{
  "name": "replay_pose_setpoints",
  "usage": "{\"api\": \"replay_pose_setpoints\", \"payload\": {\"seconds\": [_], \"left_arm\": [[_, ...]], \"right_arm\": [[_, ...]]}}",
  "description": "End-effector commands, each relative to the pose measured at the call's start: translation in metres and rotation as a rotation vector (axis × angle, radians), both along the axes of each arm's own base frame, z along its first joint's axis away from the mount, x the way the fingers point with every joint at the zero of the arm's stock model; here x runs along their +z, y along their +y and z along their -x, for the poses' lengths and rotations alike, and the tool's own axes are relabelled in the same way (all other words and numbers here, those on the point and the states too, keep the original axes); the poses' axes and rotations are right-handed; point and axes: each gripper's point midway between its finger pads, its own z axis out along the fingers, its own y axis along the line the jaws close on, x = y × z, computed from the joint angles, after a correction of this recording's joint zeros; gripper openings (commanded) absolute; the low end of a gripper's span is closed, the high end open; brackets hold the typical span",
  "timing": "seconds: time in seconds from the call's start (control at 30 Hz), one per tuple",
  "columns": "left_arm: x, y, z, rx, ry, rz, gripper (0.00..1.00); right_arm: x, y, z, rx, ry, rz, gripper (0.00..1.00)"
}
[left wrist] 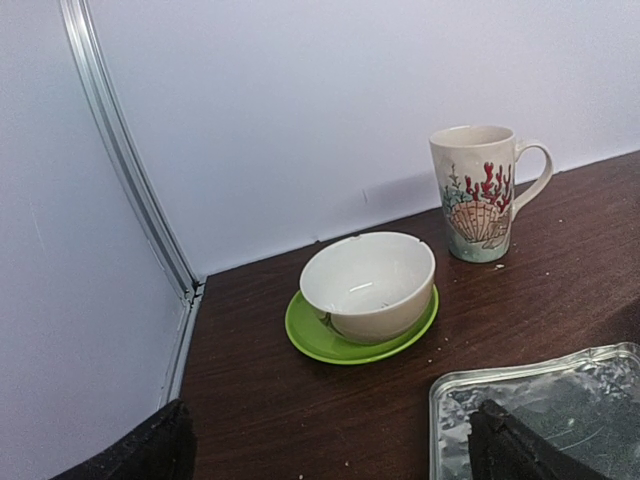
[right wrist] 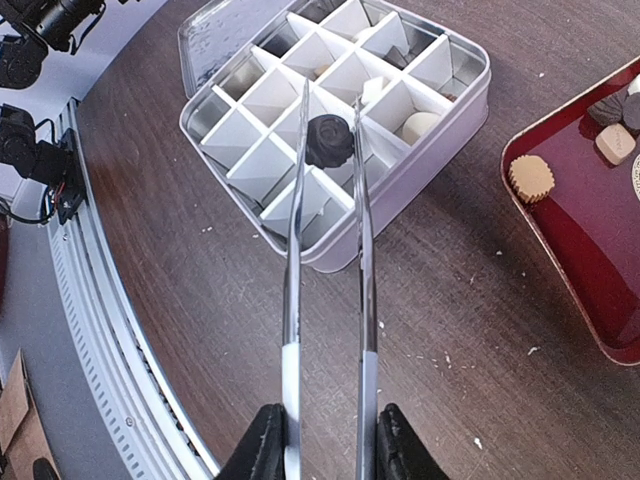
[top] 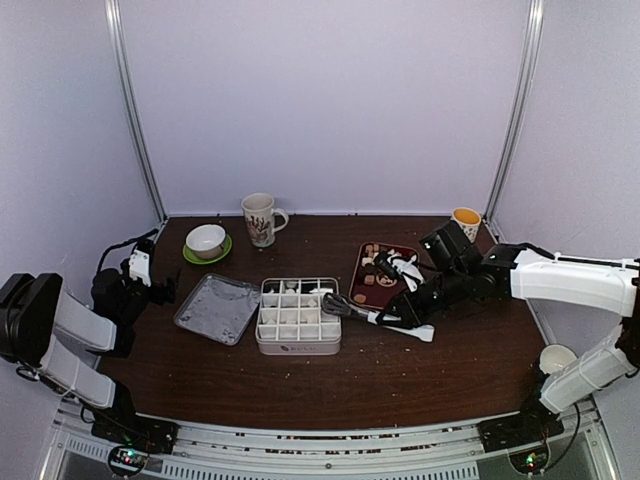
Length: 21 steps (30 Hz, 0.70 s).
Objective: Pack the chocolate
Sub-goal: Place the fake chocolate in the empty pocket of the box.
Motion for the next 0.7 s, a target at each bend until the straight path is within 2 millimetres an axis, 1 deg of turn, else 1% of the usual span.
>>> {"api": "replay_pose_setpoints", "payload": {"seconds": [0.0,0.07,0.27,0.67], "left_arm": [[0.0173,0.0013,-0.0032,-0.002,-0.061,-0.011,0.98],[0.0173,0.0014,-0.0031,-0.001,-0.062,-0.010,0.98],[0.0171,0.0016,-0.0030,-0.001,-0.061,-0.011,0.98],[0.0170,0.0017,-0.0029,0.000,-0.061,-0.011,0.98]], "right_arm": [[0.0114,0.0022,-0.0041,0.007,-0.058,0.005,0.23],[0.0109,0.0029,-0.0043,0.006,-0.061,0.011,0.25],[0.0102,0.0025,-0.0064,-0.001,-0.071,0.021,0.27],[0.0111,0.0038,-0.0088,-0.005,-0.079,0.019,0.33]]}}
